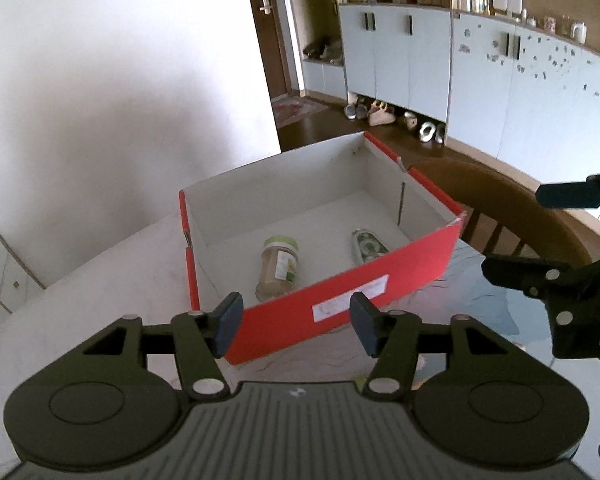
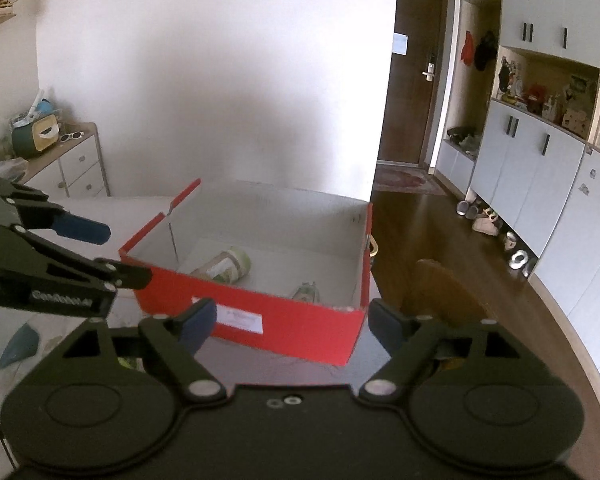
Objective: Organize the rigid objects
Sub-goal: 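Withdraw both tools from the box back to the toy pile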
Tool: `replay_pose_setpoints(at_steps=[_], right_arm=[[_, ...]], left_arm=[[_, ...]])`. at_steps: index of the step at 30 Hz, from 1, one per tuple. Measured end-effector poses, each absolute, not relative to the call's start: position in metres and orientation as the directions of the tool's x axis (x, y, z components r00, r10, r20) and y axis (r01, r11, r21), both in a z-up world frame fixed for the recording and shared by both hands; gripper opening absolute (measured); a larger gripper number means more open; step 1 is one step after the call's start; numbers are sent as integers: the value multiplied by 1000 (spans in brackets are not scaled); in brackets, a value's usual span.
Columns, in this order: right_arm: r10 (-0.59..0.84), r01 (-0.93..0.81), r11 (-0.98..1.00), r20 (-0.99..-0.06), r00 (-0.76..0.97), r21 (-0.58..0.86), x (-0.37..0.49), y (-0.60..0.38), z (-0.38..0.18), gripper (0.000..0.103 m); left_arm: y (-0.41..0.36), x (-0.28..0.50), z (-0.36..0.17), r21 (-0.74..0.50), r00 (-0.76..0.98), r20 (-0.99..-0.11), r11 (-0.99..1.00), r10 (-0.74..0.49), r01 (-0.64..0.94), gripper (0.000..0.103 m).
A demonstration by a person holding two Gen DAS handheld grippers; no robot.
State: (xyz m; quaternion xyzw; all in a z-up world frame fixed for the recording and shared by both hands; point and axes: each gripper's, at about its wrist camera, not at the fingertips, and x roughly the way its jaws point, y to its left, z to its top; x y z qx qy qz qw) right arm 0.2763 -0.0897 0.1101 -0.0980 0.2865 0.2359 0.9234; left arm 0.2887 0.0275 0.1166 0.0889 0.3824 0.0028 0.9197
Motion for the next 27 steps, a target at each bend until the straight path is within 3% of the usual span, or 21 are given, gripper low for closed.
replay_pose_setpoints(at_steps=[11, 15, 27], right_arm=[[406, -494, 870, -570, 714, 1, 237, -104, 103, 95], [417, -500, 866, -581, 699, 20, 228, -107, 97, 98], [435, -522, 852, -619, 654, 47, 202, -108, 70, 98]], left_arm=[[29, 240, 115, 139, 743, -668, 987, 34, 81, 65], [31, 226, 111, 126, 750, -661, 988, 14, 92, 75], [31, 199, 76, 85, 756, -653, 990, -27, 109, 80]])
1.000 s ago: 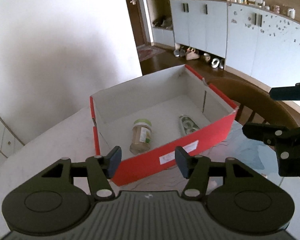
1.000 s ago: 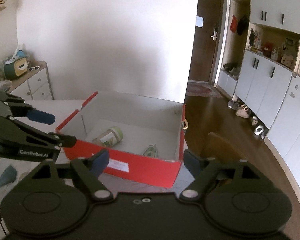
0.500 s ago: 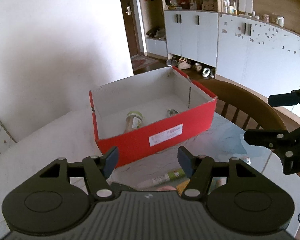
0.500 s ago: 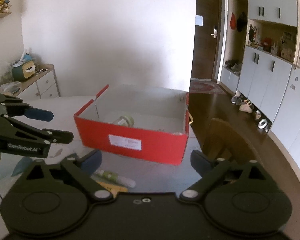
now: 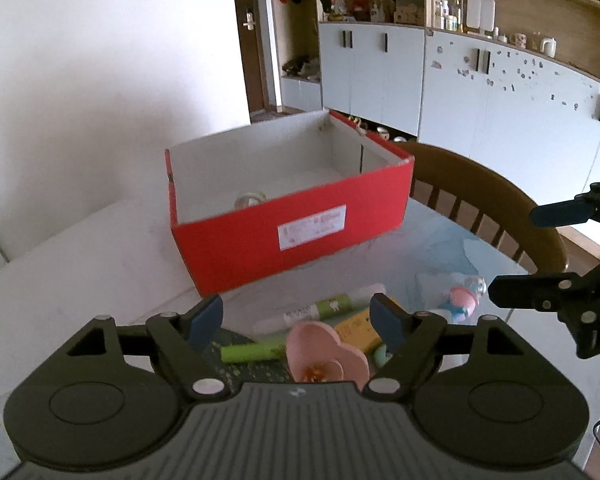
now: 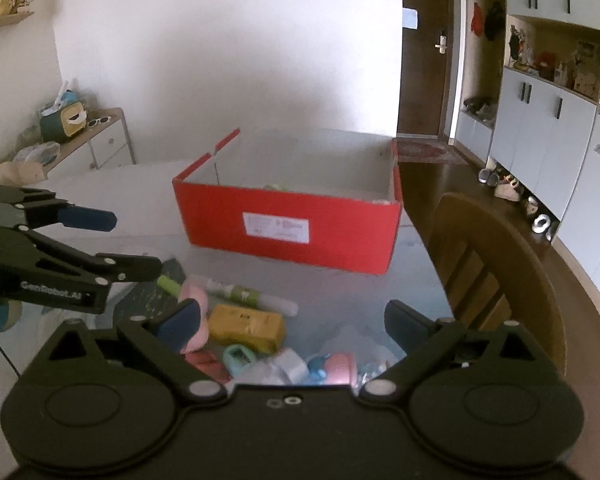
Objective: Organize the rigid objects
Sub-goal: 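Withdraw both tools from the box back to the toy pile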
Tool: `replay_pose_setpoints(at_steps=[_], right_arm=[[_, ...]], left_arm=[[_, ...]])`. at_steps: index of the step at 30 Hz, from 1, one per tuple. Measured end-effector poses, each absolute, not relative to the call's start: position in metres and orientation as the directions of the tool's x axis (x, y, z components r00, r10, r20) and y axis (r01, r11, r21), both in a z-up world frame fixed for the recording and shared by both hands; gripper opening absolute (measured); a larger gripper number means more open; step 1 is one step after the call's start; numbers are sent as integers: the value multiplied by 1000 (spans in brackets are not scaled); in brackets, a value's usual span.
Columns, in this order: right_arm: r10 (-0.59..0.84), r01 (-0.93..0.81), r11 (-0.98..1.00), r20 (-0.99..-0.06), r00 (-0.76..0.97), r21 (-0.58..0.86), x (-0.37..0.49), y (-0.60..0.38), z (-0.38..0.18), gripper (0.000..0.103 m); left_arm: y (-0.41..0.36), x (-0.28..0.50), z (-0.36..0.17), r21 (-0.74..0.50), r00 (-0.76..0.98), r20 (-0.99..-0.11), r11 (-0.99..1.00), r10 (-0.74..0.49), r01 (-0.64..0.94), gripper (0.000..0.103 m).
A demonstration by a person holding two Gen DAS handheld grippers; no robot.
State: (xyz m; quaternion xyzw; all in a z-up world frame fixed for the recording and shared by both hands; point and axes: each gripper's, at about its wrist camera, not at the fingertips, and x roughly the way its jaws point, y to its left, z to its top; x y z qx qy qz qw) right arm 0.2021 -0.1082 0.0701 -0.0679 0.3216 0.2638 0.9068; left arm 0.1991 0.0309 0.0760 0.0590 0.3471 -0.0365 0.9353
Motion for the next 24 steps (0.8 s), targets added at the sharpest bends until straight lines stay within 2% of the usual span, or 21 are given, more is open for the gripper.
replay_pose_setpoints(at_steps=[24], right_arm=[[383, -500, 865, -701, 601, 44, 225, -137, 18, 96]], left_arm=[[58, 183, -18, 52, 698, -715, 992, -44, 116, 80]])
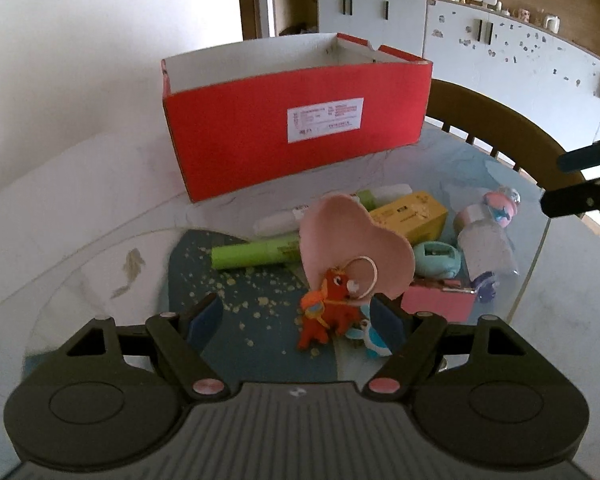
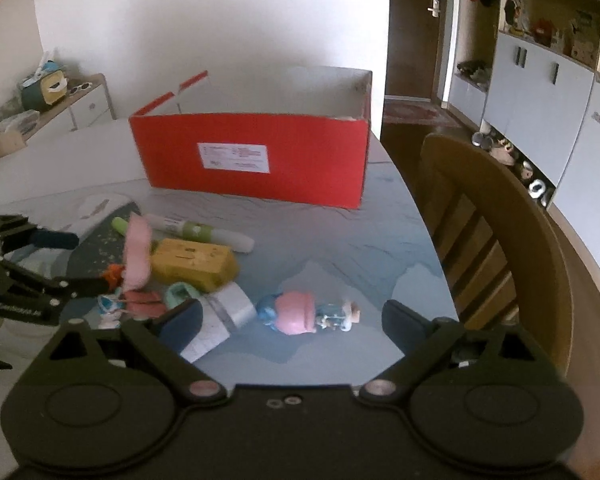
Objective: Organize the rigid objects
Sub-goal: 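Withdraw both tools from the box back to the toy pile, then grasp the pink pig figurine with the right tool while the left grasps the red rooster keychain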
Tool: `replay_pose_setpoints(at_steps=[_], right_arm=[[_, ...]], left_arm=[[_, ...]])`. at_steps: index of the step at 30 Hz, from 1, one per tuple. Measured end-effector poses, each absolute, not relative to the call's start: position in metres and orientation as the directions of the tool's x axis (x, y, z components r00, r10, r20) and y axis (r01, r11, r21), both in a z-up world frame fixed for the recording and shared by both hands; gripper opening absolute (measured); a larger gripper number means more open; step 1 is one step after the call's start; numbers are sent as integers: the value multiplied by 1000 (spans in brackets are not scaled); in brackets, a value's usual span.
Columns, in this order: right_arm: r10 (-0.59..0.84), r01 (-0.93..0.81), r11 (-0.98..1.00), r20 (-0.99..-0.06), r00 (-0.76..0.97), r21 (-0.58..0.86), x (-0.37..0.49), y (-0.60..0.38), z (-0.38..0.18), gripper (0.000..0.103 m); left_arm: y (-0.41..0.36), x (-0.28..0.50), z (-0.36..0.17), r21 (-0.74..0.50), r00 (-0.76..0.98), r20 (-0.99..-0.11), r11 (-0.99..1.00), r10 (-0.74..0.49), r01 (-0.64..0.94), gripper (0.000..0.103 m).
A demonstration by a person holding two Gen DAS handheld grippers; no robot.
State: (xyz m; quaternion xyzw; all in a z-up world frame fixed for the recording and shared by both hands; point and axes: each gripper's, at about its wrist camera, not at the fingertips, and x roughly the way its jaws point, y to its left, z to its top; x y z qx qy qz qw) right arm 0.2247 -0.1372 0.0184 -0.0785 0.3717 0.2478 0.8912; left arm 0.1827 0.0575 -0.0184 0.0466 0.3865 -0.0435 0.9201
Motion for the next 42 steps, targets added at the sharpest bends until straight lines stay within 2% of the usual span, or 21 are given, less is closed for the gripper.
replay_pose_setpoints(at_steps=[14, 18, 20, 22, 24, 29, 31, 42], right_arm=[[417, -548, 833, -733, 538, 71, 243, -140, -6, 90], [420, -559, 826, -738, 528, 70, 249, -137, -11, 89], [422, -561, 824, -740, 525, 72, 251, -138, -14, 89], [423, -559, 826, -743, 519, 79, 255, -138, -17, 87], [429, -562, 822, -748, 507, 90, 258, -139, -19, 82], [428, -560, 822, -759, 491, 101, 266, -139, -27, 81], [433, -562, 820, -759, 486, 109, 267, -139, -29, 78], [422, -581, 812, -745, 516, 58, 254, -135, -26, 75]], left_arm=[[70, 185, -30, -56, 703, -697, 988, -141, 142, 78], [77, 188, -34, -117, 698, -688, 979, -199, 164, 64], [78, 188, -35, -149, 694, -682, 973, -231, 178, 60], [78, 188, -35, -162, 693, -677, 969, -248, 188, 51], [77, 188, -34, -171, 690, -675, 965, -260, 197, 46], [75, 187, -33, -187, 683, -674, 960, -281, 210, 41], [74, 187, -33, -185, 685, -674, 961, -276, 205, 33], [70, 184, -34, -139, 692, -680, 969, -243, 204, 32]])
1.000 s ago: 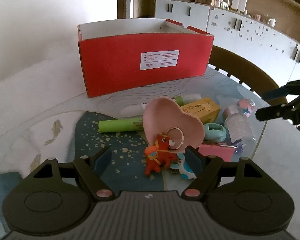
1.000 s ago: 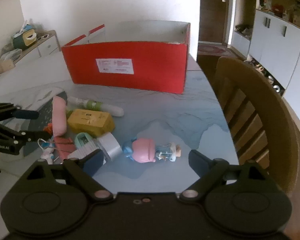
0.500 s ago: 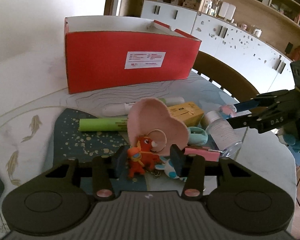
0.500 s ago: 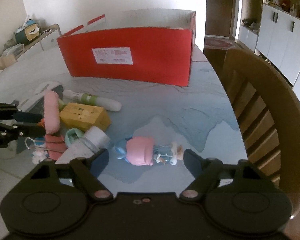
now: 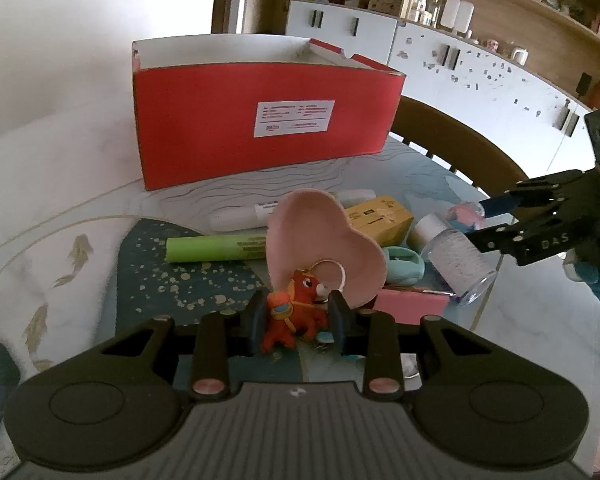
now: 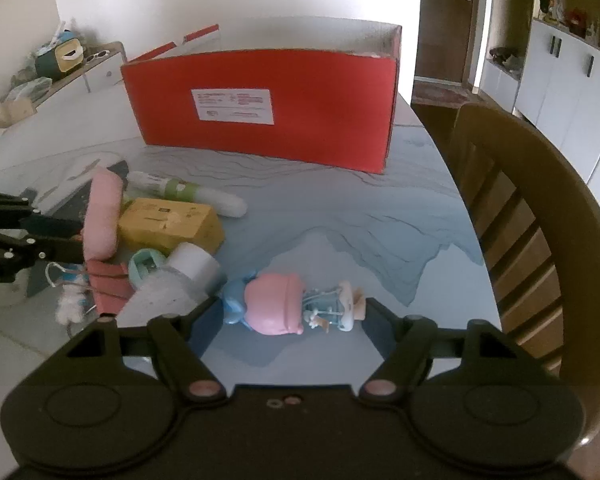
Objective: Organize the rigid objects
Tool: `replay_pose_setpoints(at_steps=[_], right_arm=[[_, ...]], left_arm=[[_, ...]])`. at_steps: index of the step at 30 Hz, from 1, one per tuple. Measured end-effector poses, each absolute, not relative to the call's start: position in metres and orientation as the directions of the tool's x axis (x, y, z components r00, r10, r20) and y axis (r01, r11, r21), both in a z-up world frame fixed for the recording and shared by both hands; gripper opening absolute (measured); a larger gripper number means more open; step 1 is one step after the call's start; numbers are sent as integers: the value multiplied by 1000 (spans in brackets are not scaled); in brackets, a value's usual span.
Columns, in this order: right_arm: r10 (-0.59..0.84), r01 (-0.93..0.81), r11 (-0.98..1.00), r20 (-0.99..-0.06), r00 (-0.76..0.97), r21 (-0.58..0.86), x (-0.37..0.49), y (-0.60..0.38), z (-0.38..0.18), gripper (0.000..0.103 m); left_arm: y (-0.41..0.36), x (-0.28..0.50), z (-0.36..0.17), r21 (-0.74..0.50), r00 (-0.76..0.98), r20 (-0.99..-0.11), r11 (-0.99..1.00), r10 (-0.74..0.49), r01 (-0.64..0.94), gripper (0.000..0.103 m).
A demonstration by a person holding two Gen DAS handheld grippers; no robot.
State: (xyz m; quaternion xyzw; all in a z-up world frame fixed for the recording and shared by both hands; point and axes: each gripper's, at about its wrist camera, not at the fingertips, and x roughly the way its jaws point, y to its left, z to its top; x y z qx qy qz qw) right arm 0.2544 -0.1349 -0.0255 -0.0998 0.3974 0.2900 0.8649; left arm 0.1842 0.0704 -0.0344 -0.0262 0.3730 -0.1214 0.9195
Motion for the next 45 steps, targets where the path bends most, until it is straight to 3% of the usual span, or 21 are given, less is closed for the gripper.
replay_pose_setpoints(at_steps=[20, 45], right_arm=[[463, -607, 795, -664, 587, 18, 232, -125, 36, 75], [438, -595, 796, -572, 693, -111, 264, -87, 109, 75]], left_arm=[[85, 175, 20, -99, 755, -637, 988, -154, 118, 32], [66, 229, 126, 81, 849, -528, 995, -8, 59, 32]])
